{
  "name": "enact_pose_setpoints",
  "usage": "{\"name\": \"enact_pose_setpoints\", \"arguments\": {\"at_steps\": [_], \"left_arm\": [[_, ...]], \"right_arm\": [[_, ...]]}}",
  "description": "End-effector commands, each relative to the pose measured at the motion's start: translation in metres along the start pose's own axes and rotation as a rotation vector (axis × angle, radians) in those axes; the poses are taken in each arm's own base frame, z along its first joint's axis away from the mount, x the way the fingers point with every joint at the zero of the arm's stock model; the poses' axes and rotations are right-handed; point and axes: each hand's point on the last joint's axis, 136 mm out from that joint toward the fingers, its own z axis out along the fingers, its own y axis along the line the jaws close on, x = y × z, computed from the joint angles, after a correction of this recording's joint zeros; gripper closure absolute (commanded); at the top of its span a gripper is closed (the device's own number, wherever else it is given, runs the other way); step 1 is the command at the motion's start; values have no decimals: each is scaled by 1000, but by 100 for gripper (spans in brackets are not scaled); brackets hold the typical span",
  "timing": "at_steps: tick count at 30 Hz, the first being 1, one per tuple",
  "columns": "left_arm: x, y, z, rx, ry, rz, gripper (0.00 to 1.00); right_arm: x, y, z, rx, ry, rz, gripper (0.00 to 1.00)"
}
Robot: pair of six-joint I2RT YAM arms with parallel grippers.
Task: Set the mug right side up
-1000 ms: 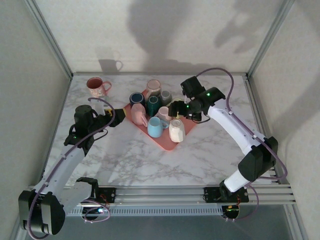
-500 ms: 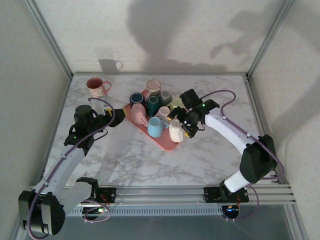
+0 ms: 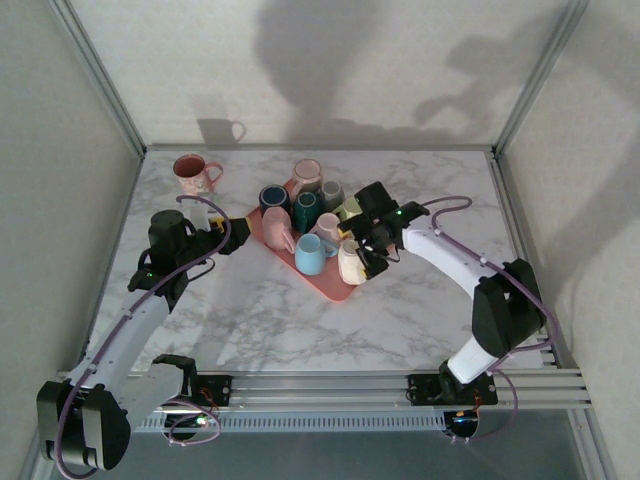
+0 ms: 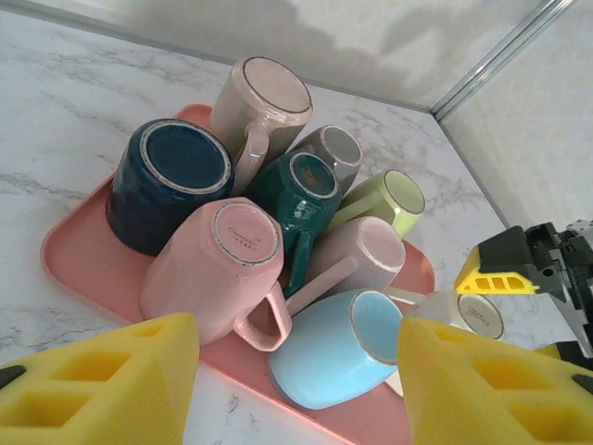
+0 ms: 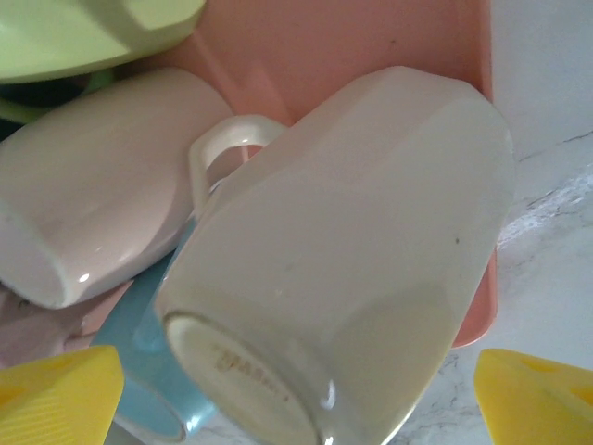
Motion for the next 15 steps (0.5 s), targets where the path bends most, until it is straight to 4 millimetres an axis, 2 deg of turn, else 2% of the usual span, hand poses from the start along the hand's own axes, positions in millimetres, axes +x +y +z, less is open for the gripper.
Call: {"name": "enact_pose_setpoints", "arguments": {"at_steps": [1,8,12,15], "left_arm": [[-8,-4,-3,-7,-12,36,41],[-5,-2,-4,-16,-3,39,41],[-4,-1,-4,-22,3,43,41],[-3,-1,-4,-25,8,46,41]], "right_arm": [[-9,-17,11,68,-51,66,3],[-14,-31,26,128,-61,74,8],[-16,-36,27,144,-69,60,11],[-19,-40,24,146,-80,48,18]]}}
